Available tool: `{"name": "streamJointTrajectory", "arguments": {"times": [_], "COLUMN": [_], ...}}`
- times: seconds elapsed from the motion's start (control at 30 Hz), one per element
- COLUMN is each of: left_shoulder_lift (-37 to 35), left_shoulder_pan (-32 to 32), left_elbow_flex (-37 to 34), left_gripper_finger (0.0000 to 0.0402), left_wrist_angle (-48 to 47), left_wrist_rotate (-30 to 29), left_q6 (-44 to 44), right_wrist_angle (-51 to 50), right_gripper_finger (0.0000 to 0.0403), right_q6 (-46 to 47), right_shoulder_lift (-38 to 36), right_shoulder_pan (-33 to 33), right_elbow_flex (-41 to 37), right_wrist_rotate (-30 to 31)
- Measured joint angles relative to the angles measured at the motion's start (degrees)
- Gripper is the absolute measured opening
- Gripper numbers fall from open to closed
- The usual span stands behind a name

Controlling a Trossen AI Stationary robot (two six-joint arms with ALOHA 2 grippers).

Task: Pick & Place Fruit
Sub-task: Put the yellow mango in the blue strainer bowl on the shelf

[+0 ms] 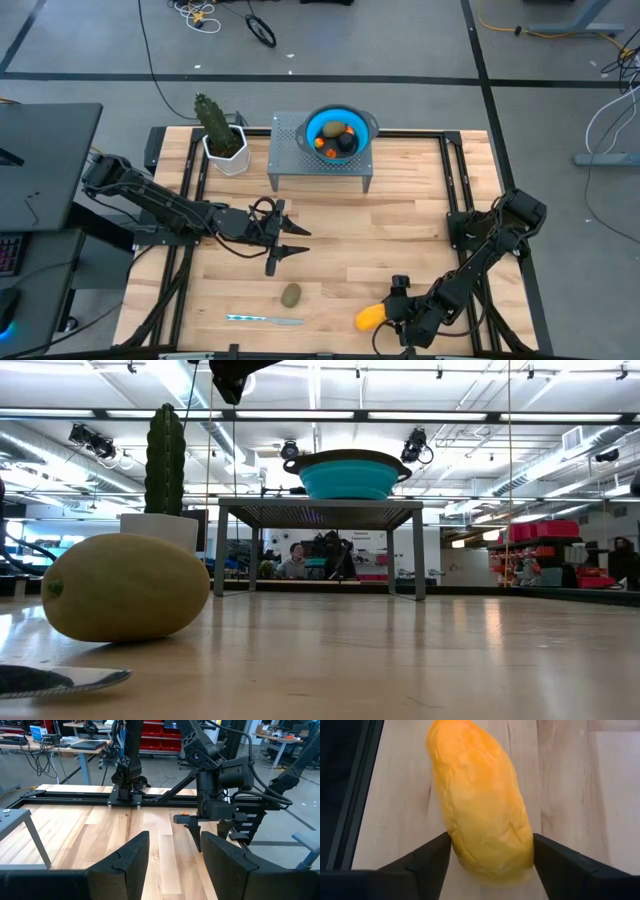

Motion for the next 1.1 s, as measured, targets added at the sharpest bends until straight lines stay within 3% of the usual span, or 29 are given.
{"name": "streamJointTrajectory", "arguments": {"times": [0.23, 0.8, 0.93, 1.1], "left_shoulder_lift": [0.0, 0.0, 0.0, 0.0], "left_shoulder_pan": [0.0, 0.0, 0.0, 0.0], "left_elbow_flex": [0.0, 0.0, 0.0, 0.0], "left_gripper_finger": [0.0187, 0.0187, 0.0187, 0.0187], "left_wrist_angle": [0.0, -0.5, -0.7, -0.7], "left_wrist_rotate": [0.0, 0.0, 0.0, 0.0], "left_q6": [0.0, 0.0, 0.0, 0.0], "right_wrist_angle": [0.1, -0.1, -1.0, -5.0], "right_gripper_finger": [0.0231, 0.0227, 0.0227, 0.0227], "right_q6": [0.0, 0.2, 0.1, 0.0], "right_shoulder_lift": [0.0, -2.9, -6.2, -12.5], "right_shoulder_pan": [-0.1, -1.0, -1.6, -2.8], "right_elbow_flex": [0.0, 0.0, 0.0, 0.0], "right_wrist_rotate": [0.0, 1.8, 5.3, 14.9]}}
